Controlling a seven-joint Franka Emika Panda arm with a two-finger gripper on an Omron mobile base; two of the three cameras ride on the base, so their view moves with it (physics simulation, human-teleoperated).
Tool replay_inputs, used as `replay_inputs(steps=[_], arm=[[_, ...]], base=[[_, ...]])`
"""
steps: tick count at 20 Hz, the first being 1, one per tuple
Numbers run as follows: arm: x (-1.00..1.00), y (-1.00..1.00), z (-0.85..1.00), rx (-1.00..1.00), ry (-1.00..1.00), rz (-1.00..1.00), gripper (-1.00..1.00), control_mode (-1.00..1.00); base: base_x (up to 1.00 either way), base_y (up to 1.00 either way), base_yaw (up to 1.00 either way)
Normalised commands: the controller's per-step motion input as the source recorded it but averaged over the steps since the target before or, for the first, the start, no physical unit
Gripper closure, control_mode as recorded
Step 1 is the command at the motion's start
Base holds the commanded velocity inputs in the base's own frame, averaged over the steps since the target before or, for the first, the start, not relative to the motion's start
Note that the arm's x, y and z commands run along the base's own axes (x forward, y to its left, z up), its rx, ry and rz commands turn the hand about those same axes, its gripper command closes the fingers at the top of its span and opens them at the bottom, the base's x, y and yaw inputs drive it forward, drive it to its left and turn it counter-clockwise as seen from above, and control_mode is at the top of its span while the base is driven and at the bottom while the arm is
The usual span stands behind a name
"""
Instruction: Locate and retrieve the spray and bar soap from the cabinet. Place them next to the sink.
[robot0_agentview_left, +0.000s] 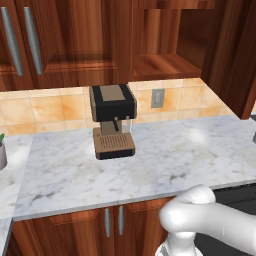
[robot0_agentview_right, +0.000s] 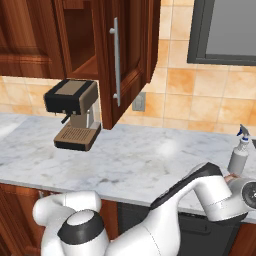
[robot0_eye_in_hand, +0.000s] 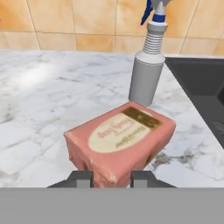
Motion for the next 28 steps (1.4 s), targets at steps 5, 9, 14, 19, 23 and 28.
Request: replay_inputs(steps=[5, 9, 14, 19, 23, 28], arm=[[0.17, -0.15, -0.17, 0.0, 0.01, 0.0, 1.0, -1.0], [0.15, -0.13, -0.21, 0.0, 0.0, 0.01, 1.0, -1.0], [0.15, -0.07, -0.17, 0.0, 0.0, 0.0, 1.0, -1.0], [0.24, 0.0, -0.05, 0.0, 0.02, 0.0, 1.0, -1.0], [0.24, -0.01, -0.04, 0.0, 0.04, 0.0, 1.0, -1.0], [0.14, -0.13, -0.09, 0.0, 0.02, 0.0, 1.0, -1.0]], base=[[0.0, 0.0, 0.0], [0.0, 0.0, 0.0], [0.0, 0.0, 0.0], [0.0, 0.0, 0.0], [0.0, 0.0, 0.0], [0.0, 0.0, 0.0]])
